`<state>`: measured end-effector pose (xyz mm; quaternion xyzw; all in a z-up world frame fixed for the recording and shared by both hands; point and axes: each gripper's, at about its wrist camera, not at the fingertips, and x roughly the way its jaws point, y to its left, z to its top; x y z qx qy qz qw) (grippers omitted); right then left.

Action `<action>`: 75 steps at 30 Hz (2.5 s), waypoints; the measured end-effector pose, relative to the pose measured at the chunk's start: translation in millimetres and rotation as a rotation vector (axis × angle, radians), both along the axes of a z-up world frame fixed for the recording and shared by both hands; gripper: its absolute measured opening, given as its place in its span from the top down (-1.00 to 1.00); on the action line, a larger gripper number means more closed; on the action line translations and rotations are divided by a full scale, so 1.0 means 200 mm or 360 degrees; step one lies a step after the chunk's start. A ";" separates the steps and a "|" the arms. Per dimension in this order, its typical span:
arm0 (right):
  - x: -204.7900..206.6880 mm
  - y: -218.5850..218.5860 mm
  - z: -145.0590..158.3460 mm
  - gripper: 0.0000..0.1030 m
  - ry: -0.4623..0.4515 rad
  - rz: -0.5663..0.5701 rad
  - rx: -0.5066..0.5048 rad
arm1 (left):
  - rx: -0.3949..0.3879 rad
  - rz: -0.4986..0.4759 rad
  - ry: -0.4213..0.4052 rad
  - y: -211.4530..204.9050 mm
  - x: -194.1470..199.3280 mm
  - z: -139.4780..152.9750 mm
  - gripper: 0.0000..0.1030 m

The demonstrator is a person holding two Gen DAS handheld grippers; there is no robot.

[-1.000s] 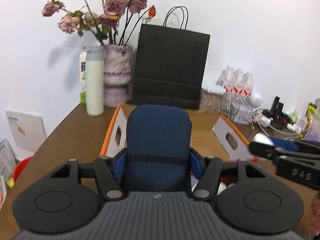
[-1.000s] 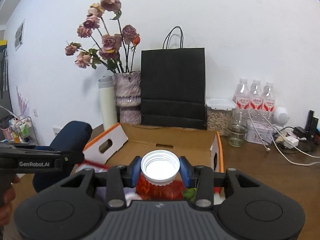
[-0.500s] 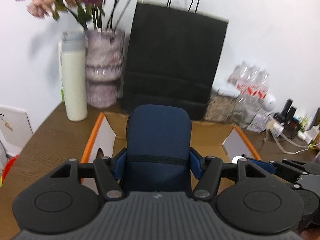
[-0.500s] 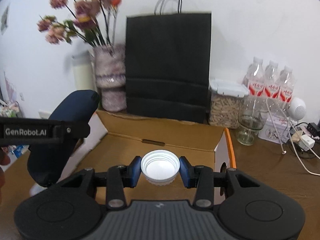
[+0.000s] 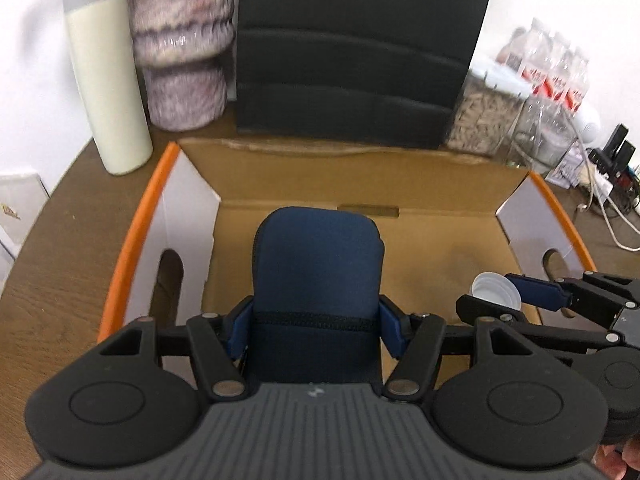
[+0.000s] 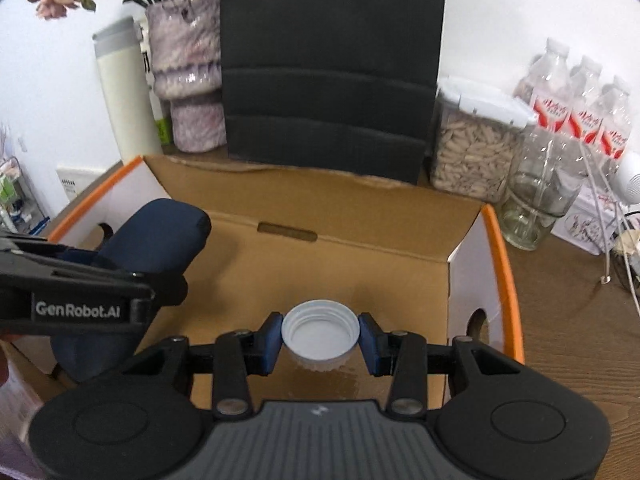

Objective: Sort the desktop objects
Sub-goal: 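Carry the pouch and cap into the cardboard box with both grippers, then open both grippers to release the pouch and cap in the box, then move both grippers back to the table and grasp the plush sheep with the right gripper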

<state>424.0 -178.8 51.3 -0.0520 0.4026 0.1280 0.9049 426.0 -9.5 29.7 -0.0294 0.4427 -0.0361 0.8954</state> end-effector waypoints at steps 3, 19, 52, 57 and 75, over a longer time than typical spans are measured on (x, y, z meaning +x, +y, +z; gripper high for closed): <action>0.01 0.01 -0.02 0.24 0.0033 0.0012 -0.0011 | -0.0024 0.0005 0.0048 0.01 0.02 -0.03 -0.24; -0.09 0.02 0.03 -0.82 0.0003 0.0040 -0.0069 | 0.0082 0.0035 -0.0102 0.01 -0.08 0.09 -1.00; -1.06 -0.09 0.34 -1.00 -0.0404 0.0087 -0.0004 | -0.0019 0.0000 -0.0465 0.09 -1.00 0.36 -1.00; -1.25 -0.10 0.23 -1.00 -0.0441 0.0081 -0.0027 | 0.0015 0.0007 -0.0518 0.10 -1.16 0.31 -1.00; -1.49 -0.25 -0.06 -1.00 -0.0239 -0.0158 0.0166 | 0.0082 0.0048 -0.0518 0.06 -1.43 0.05 -1.00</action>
